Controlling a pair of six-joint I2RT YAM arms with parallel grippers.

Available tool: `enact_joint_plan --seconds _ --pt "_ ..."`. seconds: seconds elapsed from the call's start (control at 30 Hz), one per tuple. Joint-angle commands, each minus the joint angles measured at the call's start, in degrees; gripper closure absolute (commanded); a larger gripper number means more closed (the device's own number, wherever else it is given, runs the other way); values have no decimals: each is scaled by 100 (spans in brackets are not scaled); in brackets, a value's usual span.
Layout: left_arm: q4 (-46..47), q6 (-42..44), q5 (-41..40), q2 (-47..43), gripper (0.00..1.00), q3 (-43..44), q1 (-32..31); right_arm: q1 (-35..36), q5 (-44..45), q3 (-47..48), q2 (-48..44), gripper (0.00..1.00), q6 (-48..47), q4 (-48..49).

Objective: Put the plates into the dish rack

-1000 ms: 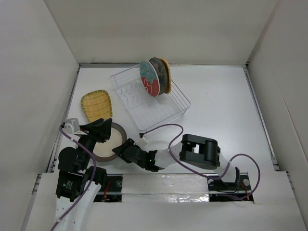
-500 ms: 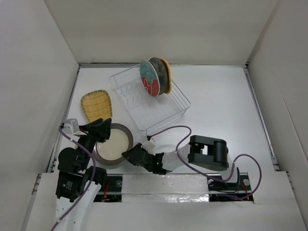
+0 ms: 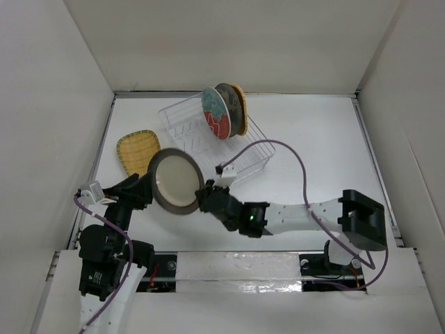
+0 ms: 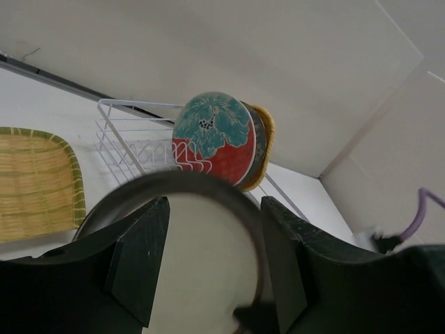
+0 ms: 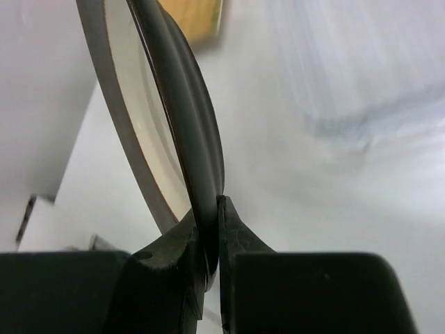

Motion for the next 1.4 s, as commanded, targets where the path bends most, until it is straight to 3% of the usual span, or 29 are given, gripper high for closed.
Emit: enact_joint_plan --seconds 0.0,0.1,0.23,0.33,0.6,1.07,1.37 --pt "152 -90 -269 -296 48 42 -26 -1010 477 589 -905 100 -1483 1261" --pt "161 -73 -164 -94 48 51 -26 -1618 -40 1160 -942 100 -2274 1209" --pt "170 -29 -14 135 48 60 -26 -2356 -148 2600 -102 100 -3514 541" --pt "188 -20 4 162 48 51 -26 -2586 54 3662 445 100 -4227 67" --pt "205 -11 -5 381 48 34 -26 -2956 389 5283 1974 100 -5616 -91" --pt "240 24 109 733 48 25 228 -3070 310 4915 2521 100 -5609 215" --pt "205 -2 -5 953 49 51 228 -3070 1311 4581 2144 100 -5749 1164"
